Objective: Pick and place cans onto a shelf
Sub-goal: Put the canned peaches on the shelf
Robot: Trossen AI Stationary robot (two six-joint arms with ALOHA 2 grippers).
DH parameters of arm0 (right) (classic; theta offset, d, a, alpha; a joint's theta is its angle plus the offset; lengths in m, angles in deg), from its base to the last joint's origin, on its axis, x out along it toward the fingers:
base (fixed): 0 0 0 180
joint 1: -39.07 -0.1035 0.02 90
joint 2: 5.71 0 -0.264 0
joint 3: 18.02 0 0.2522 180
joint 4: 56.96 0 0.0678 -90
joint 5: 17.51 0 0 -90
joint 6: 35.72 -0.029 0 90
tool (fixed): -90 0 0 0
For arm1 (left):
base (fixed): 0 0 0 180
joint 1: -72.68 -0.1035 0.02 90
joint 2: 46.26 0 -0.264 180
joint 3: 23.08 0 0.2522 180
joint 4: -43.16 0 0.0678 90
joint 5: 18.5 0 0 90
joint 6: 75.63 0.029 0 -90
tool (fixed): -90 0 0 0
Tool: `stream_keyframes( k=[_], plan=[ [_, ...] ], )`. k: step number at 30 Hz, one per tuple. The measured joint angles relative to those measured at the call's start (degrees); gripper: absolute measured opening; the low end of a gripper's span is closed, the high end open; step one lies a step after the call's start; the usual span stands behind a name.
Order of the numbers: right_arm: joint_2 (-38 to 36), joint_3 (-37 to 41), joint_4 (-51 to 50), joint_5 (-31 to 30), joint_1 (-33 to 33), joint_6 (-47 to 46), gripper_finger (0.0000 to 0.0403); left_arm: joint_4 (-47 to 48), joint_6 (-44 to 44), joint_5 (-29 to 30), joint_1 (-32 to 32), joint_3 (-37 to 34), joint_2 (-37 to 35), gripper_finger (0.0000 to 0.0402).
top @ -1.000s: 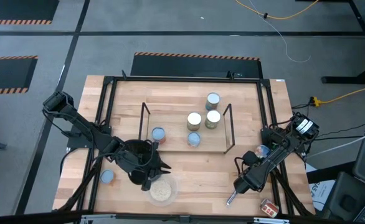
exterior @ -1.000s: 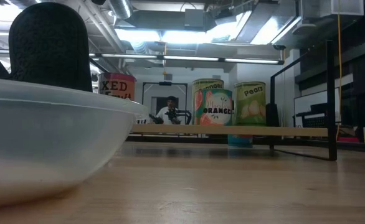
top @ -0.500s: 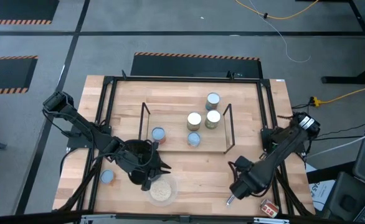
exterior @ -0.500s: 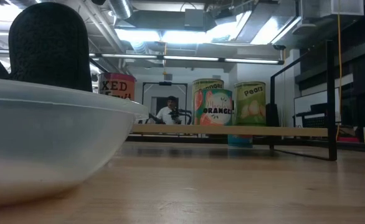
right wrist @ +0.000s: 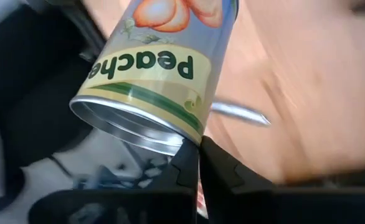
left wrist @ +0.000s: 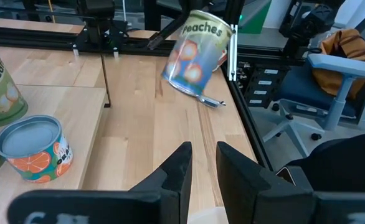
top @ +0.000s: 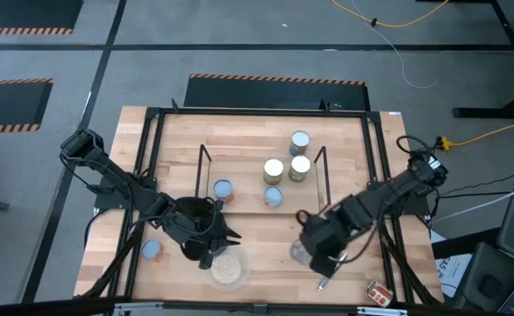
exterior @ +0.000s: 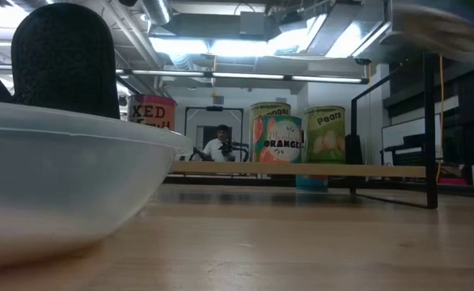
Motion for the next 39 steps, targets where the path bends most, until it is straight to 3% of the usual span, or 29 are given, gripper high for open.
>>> stream_keyframes(
  k=[5,13,23,39],
  plan=[
    [0.1,1.4,6.0,0.9,5.4,1.1,0.001,0.0,0.0,0.0,0.0,0.0,0.0,0.0066],
    [0.0,7.6,6.1,10.9,10.8,0.9,0.001,0.0,0.0,0.0,0.0,0.0,0.0,0.0066],
    [0.0,19.8,12.9,20.8,12.2,-0.6,0.001,0.0,0.0,0.0,0.0,0.0,0.0,0.0066],
    [0.0,28.9,14.0,28.5,12.4,-2.0,0.0011,0.0,0.0,0.0,0.0,0.0,0.0,0.0066]
  ],
)
